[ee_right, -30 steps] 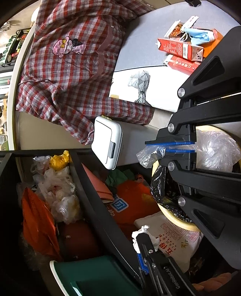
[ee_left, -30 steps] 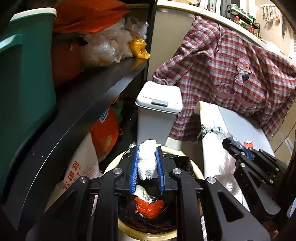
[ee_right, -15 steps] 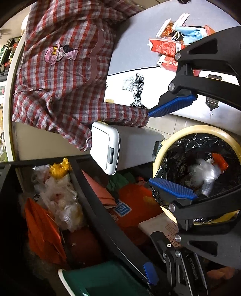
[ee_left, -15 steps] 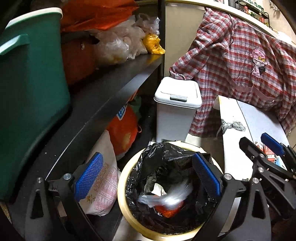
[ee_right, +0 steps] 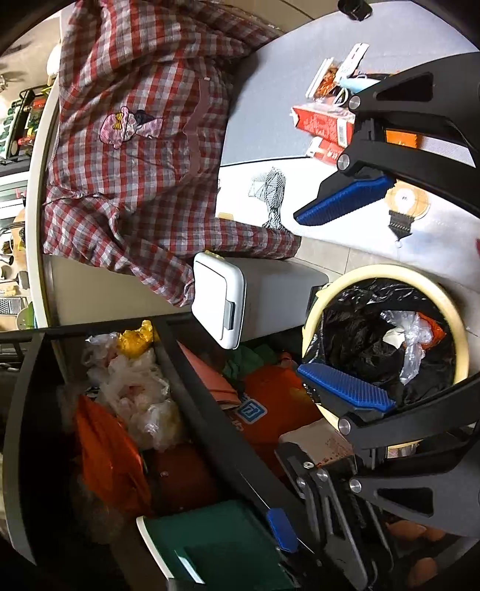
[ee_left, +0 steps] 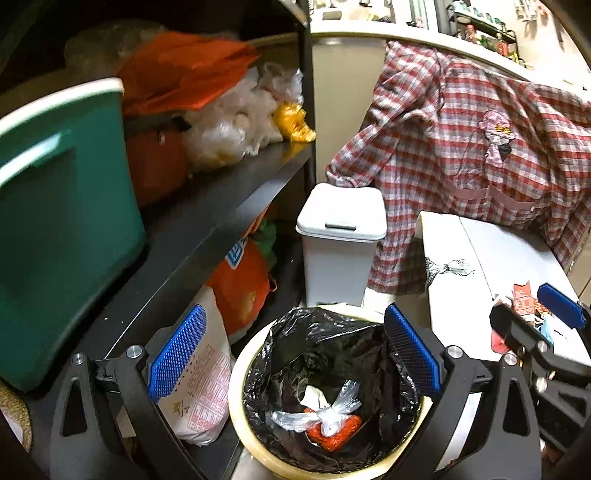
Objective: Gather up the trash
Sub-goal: 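Move both tools back over the remaining trash on the table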
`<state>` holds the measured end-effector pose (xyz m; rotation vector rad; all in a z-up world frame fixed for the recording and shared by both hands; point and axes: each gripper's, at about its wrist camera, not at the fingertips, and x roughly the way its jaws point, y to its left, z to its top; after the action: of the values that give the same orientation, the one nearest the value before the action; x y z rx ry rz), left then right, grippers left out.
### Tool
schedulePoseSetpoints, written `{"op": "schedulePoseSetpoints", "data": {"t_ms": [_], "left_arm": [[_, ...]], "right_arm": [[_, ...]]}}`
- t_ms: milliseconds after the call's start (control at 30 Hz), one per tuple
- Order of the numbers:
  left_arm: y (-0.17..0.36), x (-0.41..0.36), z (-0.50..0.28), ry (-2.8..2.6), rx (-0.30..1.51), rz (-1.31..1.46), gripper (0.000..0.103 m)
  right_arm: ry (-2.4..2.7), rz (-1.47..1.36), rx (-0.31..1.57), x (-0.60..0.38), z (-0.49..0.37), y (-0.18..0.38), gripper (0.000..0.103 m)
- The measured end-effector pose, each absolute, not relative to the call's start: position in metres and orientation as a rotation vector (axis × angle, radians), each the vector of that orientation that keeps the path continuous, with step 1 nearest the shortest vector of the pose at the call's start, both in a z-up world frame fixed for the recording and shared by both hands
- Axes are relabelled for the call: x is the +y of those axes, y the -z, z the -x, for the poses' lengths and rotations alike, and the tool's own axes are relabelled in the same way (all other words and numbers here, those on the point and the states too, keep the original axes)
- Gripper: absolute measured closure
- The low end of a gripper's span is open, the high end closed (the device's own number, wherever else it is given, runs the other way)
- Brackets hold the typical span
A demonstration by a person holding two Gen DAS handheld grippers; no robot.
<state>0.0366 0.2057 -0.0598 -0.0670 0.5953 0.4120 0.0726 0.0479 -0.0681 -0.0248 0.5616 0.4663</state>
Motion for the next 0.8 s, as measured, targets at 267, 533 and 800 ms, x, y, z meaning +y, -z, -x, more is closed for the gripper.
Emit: {"op": "schedulePoseSetpoints", "data": {"t_ms": [267, 533, 800], "left_arm": [[0.050, 0.174, -0.034, -0.369, 0.532, 0.022, 0.009], [0.047, 0.130, -0.041, -0.289, 0.482, -0.003, 0.009], [0.053, 0.077, -0.061, -0.200, 0.481, -0.016, 0.009]], "right_arm": [[-0.421, 0.031, 0.530, 0.008, -0.055, 0.057, 0.026], [-0.354, 0.019, 0.505, -0.040, -0.041, 0.052, 0.025], [-0.241, -0.020, 0.513, -0.101, -0.039, 0.060, 0.025]]}}
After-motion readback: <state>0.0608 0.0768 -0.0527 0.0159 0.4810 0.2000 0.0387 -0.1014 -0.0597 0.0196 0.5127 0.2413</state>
